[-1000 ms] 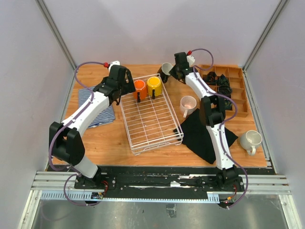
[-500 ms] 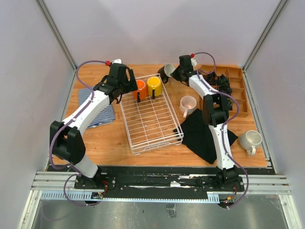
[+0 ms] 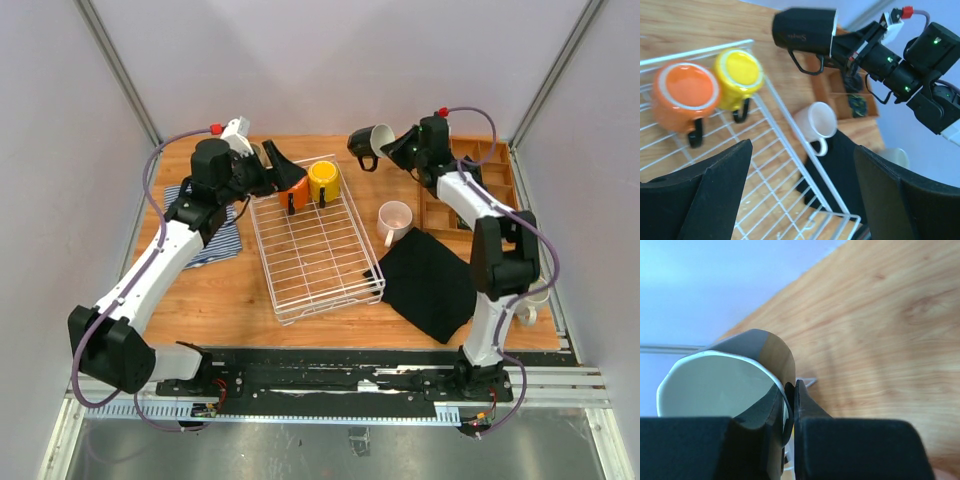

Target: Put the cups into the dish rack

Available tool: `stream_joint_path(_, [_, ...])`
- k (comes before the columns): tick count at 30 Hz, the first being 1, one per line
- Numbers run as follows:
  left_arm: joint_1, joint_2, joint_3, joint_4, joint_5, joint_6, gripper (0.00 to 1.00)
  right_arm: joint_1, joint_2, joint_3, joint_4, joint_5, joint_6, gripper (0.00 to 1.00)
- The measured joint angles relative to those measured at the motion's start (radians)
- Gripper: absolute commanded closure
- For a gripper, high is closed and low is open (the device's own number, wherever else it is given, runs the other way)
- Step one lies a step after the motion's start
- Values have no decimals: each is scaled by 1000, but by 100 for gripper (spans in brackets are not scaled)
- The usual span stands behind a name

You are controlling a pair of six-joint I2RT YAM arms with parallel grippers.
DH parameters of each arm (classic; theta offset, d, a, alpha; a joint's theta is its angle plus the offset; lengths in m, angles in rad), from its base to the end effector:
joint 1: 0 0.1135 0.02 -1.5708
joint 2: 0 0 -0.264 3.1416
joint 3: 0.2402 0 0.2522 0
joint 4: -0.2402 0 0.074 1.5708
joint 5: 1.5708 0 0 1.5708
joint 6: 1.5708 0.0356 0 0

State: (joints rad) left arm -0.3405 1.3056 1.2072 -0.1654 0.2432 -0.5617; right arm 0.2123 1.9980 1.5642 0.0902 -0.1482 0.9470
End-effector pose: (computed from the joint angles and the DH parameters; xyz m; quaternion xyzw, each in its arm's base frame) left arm 0.2849 -0.1100 0.3756 -0.0137 0.7914 -0.3498 0.5011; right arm 0.4678 0.1062 0.2685 0.2530 0.7762 0.3652 0.4473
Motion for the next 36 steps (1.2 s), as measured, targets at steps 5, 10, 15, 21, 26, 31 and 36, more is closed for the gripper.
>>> stream_joint_path(5, [0,-3,-96,131,173,-89,12,2,-241,-196,154,-82,45,99])
stream_joint_path(10, [0,-3,-183,278,277,-204,13,31,-393,-333,282,-159,136,99])
stream_joint_path(15, [-1,-3,-219,435,338,-301,12,116,-451,-406,359,-204,236,99])
stream_joint_path(21, [-3,21,-171,509,412,-309,12,224,-450,-431,434,-243,346,99])
stream_joint_path(26, [-3,54,-143,510,447,-299,12,266,-445,-431,494,-249,404,99])
stream_joint_path(31, [-3,70,-143,531,467,-319,12,294,-421,-431,536,-249,437,99])
stream_joint_path(36, [-2,80,-161,627,482,-407,19,307,-388,-422,596,-244,470,99])
